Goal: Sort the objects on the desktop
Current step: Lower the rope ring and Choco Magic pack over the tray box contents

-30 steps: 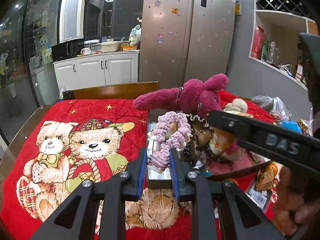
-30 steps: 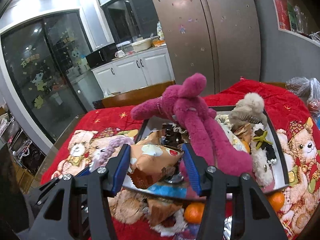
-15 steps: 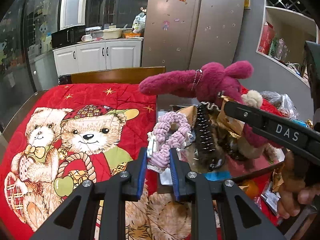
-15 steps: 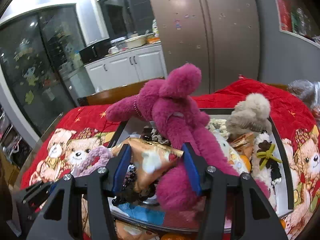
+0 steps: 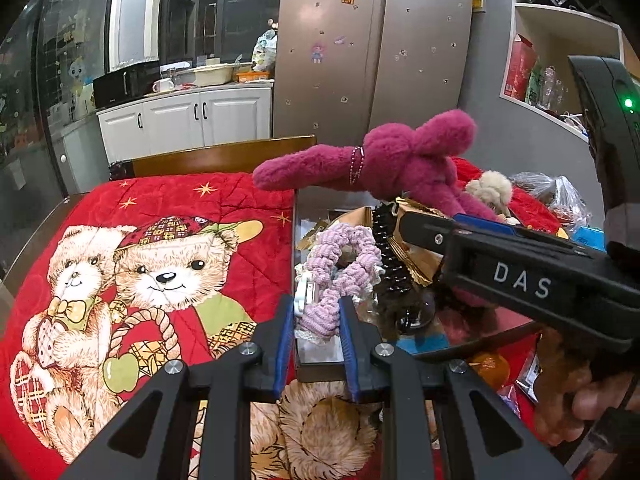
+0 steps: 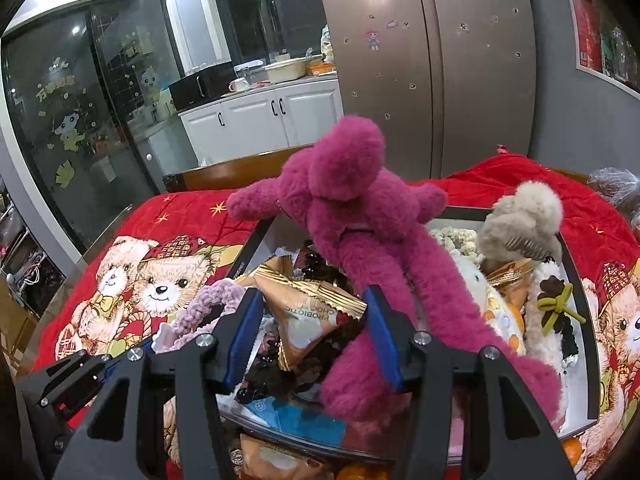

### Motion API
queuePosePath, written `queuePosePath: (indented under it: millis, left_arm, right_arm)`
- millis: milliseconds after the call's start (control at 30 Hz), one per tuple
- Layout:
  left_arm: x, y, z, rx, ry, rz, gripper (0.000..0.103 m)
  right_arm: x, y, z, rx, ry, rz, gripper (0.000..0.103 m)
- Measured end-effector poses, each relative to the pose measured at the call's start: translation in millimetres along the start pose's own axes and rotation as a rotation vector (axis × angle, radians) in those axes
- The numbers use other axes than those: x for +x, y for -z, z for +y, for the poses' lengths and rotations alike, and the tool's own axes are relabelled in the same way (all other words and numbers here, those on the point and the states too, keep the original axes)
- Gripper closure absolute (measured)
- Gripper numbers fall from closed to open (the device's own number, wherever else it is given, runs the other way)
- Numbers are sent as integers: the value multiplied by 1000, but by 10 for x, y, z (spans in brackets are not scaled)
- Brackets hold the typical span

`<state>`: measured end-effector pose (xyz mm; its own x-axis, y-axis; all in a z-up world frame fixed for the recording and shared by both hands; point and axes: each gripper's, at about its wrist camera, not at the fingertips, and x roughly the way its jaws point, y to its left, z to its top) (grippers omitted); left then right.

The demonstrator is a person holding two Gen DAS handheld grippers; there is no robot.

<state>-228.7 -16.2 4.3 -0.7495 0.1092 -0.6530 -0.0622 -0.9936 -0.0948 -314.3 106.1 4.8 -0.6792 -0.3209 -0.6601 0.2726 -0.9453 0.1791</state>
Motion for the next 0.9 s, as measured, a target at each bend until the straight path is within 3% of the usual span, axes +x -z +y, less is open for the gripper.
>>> queuePosePath:
  millis: [900]
  left_arm:
    - [71,57,8,19,-8,36,81]
  right_arm:
    - [85,70,22,-31,6,20,53]
